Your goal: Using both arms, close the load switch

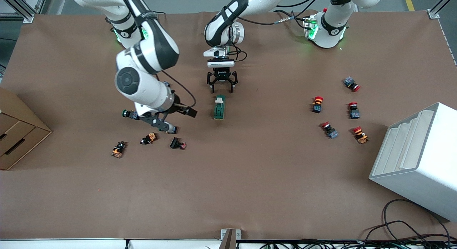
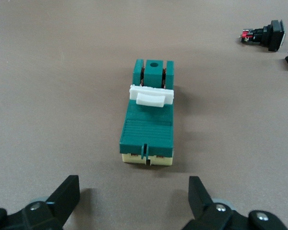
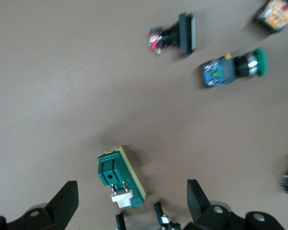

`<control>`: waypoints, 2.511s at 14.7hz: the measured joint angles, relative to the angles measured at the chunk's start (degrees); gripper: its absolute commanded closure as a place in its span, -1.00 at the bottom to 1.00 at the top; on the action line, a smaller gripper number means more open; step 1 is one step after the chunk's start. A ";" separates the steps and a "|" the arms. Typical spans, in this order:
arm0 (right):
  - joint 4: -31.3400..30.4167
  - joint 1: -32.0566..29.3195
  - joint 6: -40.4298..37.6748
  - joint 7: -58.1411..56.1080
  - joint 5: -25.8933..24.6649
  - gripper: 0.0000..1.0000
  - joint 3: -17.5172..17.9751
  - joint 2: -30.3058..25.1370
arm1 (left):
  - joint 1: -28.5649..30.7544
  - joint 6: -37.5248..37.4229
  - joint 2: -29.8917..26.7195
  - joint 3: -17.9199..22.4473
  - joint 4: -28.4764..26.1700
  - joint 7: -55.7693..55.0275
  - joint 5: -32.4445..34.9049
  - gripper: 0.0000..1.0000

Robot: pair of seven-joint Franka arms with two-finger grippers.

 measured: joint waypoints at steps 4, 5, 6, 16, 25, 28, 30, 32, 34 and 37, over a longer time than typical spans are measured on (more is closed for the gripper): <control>-6.28 5.63 11.88 0.16 6.00 -1.00 0.07 1.08 | -0.01 -0.01 0.00 0.00 0.00 -0.07 0.00 -0.99; -7.36 6.80 14.14 0.16 7.50 -1.00 0.07 1.55 | -0.01 -0.01 0.00 0.00 0.00 -0.07 0.00 -0.99; -8.28 7.97 16.32 0.16 8.94 -1.00 0.06 2.09 | -0.01 -0.02 0.00 0.00 0.00 -0.07 0.00 -0.99; -10.67 18.98 35.08 0.23 20.97 -1.00 0.09 11.25 | -0.37 -0.38 0.00 -0.01 -0.06 -0.11 -0.26 -0.99; -10.42 19.66 36.09 0.21 24.91 -1.00 -0.38 11.31 | -0.49 -0.56 -0.05 -0.02 -0.22 -0.25 -0.26 -0.99; -10.39 19.72 36.10 0.21 25.19 -1.00 -0.43 11.30 | -0.49 -0.56 -0.06 -0.02 -0.23 -0.26 -0.26 -0.99; -10.34 19.73 36.09 0.22 25.26 -1.00 -0.43 11.29 | -0.50 -0.56 -0.07 -0.03 -0.25 -0.28 -0.26 -0.99; -10.28 19.73 36.03 0.27 25.29 -1.00 -0.45 11.24 | -0.50 -0.56 -0.09 -0.03 -0.28 -0.30 -0.26 -0.99; -10.19 19.73 35.90 0.28 25.31 -1.00 -0.52 11.20 | -0.50 -0.56 -0.10 -0.03 -0.29 -0.32 -0.26 -0.99; -10.11 19.73 35.71 0.28 25.32 -1.00 -0.58 11.15 | -0.50 -0.56 -0.13 -0.06 -0.33 -0.33 -0.32 -0.99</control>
